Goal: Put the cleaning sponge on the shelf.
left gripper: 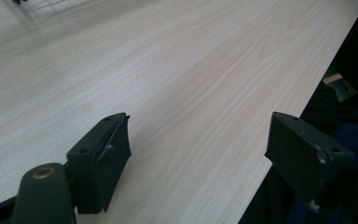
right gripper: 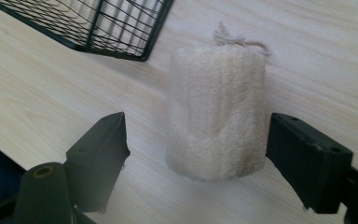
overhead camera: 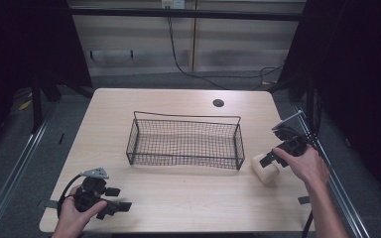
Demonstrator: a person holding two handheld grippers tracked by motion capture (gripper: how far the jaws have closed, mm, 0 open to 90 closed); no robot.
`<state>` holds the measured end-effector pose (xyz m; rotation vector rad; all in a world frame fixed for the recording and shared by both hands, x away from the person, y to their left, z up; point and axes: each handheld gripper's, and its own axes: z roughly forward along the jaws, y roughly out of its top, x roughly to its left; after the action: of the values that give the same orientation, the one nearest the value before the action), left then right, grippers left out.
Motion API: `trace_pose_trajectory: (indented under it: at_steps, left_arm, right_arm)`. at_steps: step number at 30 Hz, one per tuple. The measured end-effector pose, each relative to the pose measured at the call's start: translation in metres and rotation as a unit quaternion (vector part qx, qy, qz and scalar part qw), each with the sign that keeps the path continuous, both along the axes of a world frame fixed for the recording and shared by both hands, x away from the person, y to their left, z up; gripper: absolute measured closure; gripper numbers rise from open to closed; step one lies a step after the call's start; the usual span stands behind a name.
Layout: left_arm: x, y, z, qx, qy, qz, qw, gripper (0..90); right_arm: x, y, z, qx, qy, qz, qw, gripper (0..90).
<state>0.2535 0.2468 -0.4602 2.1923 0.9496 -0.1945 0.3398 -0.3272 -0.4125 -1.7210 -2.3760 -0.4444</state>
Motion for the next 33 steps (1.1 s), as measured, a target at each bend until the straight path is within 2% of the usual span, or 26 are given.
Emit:
trace_pose_trajectory:
  at_steps: [6, 14, 27, 33]
  left_arm:
    - [0.000, 0.000, 0.000, 0.000, 0.000, -0.002, 1.0000, 21.2]
    - [0.000, 0.000, 0.000, -0.001, 0.001, -0.002, 1.0000, 21.2]
    - [0.000, 0.000, 0.000, 0.000, 0.001, -0.004, 1.0000, 21.2]
    - [0.000, 0.000, 0.000, -0.001, 0.001, -0.004, 1.0000, 21.2]
  right_arm:
    - [0.003, 0.001, -0.010, -0.015, 0.011, 0.004, 0.9998, 19.7]
    - [0.004, -0.002, -0.024, -0.023, 0.027, 0.001, 0.9994, 19.6]
    - [0.007, 0.008, -0.039, -0.041, 0.043, 0.016, 0.9981, 19.1]
    - [0.007, 0.009, -0.044, -0.042, 0.052, 0.018, 0.9976, 23.4]
